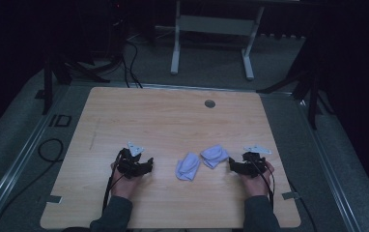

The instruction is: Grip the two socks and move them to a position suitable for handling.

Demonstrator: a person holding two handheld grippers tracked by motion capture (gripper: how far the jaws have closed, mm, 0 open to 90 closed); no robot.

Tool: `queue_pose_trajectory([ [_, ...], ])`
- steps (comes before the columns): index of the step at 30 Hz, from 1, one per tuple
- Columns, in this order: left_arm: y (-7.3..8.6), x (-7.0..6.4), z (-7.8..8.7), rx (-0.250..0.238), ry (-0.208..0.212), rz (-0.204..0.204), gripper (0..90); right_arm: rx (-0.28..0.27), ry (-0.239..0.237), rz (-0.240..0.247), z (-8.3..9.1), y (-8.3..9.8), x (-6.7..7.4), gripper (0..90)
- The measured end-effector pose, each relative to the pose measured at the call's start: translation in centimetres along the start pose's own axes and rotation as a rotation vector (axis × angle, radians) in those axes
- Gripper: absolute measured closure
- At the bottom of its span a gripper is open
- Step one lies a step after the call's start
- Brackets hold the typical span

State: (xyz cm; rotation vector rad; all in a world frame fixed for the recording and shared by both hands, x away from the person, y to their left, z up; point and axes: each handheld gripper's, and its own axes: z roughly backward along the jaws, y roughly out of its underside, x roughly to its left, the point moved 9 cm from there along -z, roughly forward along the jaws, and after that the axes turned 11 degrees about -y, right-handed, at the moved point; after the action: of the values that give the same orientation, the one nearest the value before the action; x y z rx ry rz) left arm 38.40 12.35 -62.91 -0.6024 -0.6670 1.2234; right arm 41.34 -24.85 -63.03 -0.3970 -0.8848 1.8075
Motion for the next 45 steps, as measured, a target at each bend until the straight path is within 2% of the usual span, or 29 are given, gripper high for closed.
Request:
queue_pose_trajectory([
  [1,0.0,0.0,0.0,0.000,0.000,0.000,31.6,0.002,0.002,-0.003,0.1,0.0,0.0,21.6],
  [2,0.0,0.0,0.0,0.000,0.000,0.000,31.6,0.004,0.010,-0.008,0.4,0.0,0.0,32.5],
  [3,0.0,0.0,0.0,0.000,0.000,0.000,31.6,0.004,0.010,-0.008,0.4,0.0,0.0,32.5],
  [4,0.0,0.0,0.0,0.000,0.000,0.000,31.6,0.008,0.021,-0.023,0.7,0.0,-0.1,39.4],
  [6,0.0,0.0,0.0,0.001,0.000,-0.002,31.6,0.015,0.004,-0.034,1.4,0.1,0.0,47.9],
  [8,0.0,0.0,0.0,0.001,0.000,-0.002,31.6,0.020,0.003,-0.027,1.6,0.1,0.1,50.2],
  [11,0.0,0.0,0.0,0.001,0.000,-0.002,31.6,0.026,0.012,0.003,2.0,0.1,0.2,54.9],
  [12,0.0,0.0,0.0,0.000,-0.001,-0.003,31.6,0.044,-0.003,0.038,2.2,0.0,0.7,61.0],
  [15,0.0,0.0,0.0,0.000,-0.001,-0.002,31.7,0.054,-0.012,0.098,2.5,-0.2,1.8,65.9],
  [16,0.0,0.0,0.0,0.000,-0.001,-0.002,31.7,0.054,-0.012,0.098,2.5,-0.2,1.8,65.9],
  [18,0.1,0.0,0.1,0.000,0.002,-0.003,31.8,0.056,-0.037,0.128,2.8,-0.5,2.7,73.5],
  [22,0.1,0.0,0.1,0.000,0.004,-0.005,31.9,0.050,-0.074,0.169,3.3,-1.1,3.8,80.0],
  [23,0.2,0.0,0.2,0.000,0.005,-0.008,32.1,0.046,-0.107,0.183,3.6,-1.5,4.7,83.0],
  [26,0.2,0.0,0.2,0.000,0.006,-0.009,32.3,0.048,-0.134,0.206,3.7,-1.8,5.8,84.7],
  [27,0.2,0.0,0.2,-0.002,0.006,-0.009,32.6,0.054,-0.171,0.226,3.6,-2.0,7.1,84.8],
  [28,0.2,0.0,0.2,-0.002,0.006,-0.009,32.9,0.054,-0.171,0.226,3.6,-2.0,7.1,84.8],
  [29,0.2,0.0,0.2,-0.002,0.006,-0.008,33.1,0.065,-0.207,0.258,3.2,-2.1,8.6,84.8],
  [30,0.2,0.0,0.2,-0.002,0.006,-0.008,33.3,0.065,-0.207,0.258,3.2,-2.1,8.6,84.8],
  [31,0.2,0.0,0.2,-0.001,0.006,-0.008,33.7,0.076,-0.233,0.286,2.7,-2.2,9.9,84.8],
  [32,0.2,0.0,0.2,-0.001,0.006,-0.008,34.5,0.076,-0.233,0.286,2.7,-2.2,9.9,84.8],
  [33,0.2,-0.1,0.3,0.001,0.008,-0.009,35.2,0.089,-0.257,0.310,2.1,-2.2,11.2,84.7],
  [34,0.2,-0.1,0.3,0.001,0.008,-0.009,35.9,0.089,-0.257,0.310,2.1,-2.2,11.2,84.7],
  [35,0.2,-0.1,0.3,0.001,0.011,-0.013,36.6,0.100,-0.273,0.331,1.6,-2.2,12.2,84.5],
  [37,0.2,-0.1,0.4,0.001,0.015,-0.018,38.8,0.112,-0.286,0.356,1.2,-2.3,13.4,83.9],
  [38,0.2,-0.1,0.4,0.001,0.015,-0.018,39.8,0.112,-0.286,0.356,1.2,-2.3,13.4,83.9],
  [39,0.2,-0.2,0.4,0.001,0.017,-0.016,40.8,0.116,-0.302,0.371,0.8,-2.4,14.4,83.3],
  [40,0.2,-0.2,0.4,0.001,0.017,-0.016,41.7,0.116,-0.302,0.371,0.8,-2.4,14.4,83.3],
  [41,0.2,-0.2,0.5,0.000,0.017,-0.017,42.4,0.124,-0.314,0.383,0.3,-2.6,15.3,82.8],
  [45,0.2,-0.3,0.6,0.005,0.023,-0.024,44.6,0.152,-0.318,0.391,-1.0,-2.4,16.1,82.6],
])
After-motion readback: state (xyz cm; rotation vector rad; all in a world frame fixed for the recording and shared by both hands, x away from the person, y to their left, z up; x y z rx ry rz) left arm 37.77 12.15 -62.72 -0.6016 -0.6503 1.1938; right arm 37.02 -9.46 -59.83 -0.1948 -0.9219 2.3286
